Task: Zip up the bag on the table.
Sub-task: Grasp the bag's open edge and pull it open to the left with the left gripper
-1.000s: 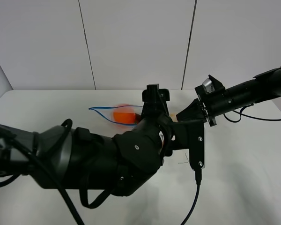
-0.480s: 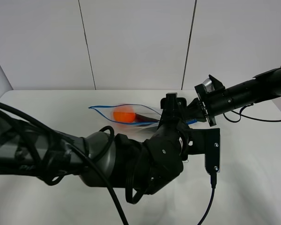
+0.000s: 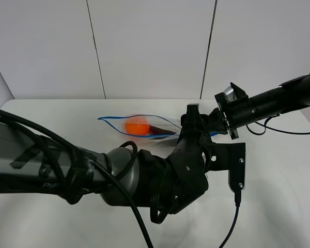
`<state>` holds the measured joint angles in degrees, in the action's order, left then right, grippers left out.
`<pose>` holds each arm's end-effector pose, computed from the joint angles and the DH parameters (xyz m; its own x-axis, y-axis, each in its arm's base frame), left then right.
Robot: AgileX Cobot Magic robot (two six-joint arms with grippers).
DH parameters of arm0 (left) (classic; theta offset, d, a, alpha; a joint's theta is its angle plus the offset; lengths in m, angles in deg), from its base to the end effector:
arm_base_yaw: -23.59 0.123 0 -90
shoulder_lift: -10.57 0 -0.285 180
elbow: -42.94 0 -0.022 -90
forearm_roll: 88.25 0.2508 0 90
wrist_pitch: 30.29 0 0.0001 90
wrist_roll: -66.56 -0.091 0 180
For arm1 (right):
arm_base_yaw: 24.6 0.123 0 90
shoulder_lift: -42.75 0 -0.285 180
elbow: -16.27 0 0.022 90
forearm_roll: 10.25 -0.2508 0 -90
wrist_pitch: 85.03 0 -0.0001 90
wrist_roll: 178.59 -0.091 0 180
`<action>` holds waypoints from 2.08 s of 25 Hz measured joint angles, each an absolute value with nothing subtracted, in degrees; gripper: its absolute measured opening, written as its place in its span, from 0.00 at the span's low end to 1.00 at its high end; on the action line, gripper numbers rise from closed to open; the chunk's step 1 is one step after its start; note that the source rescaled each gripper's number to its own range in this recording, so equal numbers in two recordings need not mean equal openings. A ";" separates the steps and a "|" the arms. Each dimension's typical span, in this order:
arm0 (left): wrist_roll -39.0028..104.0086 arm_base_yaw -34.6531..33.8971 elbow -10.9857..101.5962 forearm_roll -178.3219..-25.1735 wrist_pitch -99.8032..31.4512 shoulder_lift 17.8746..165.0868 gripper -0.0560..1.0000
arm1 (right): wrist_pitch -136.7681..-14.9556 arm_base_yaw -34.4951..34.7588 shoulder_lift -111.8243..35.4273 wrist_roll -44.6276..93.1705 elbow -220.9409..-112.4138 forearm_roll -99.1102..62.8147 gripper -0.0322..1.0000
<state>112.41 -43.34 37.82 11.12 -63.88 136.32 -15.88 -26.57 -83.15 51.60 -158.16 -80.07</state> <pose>0.2155 -0.3791 0.1635 0.3627 0.9075 -0.2118 0.5218 -0.0095 0.8530 0.3769 0.0669 0.1609 -0.9790 -0.0175 -0.2029 -0.1859 0.4842 0.8550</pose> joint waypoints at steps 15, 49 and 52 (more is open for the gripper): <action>112.03 -41.75 38.70 11.23 -63.54 138.11 0.56 | -15.88 -26.57 -83.15 51.49 -158.16 -80.02 0.03; 110.76 -41.75 38.70 11.23 -62.42 138.17 0.05 | -15.88 -26.57 -83.15 51.49 -158.16 -80.02 0.03; 110.76 -41.75 38.65 11.23 -62.42 138.17 0.05 | -15.88 -26.57 -83.15 51.49 -158.16 -80.02 0.03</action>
<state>110.76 -41.75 38.65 11.23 -62.42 138.17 -15.88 -26.57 -83.15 51.49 -158.16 -80.02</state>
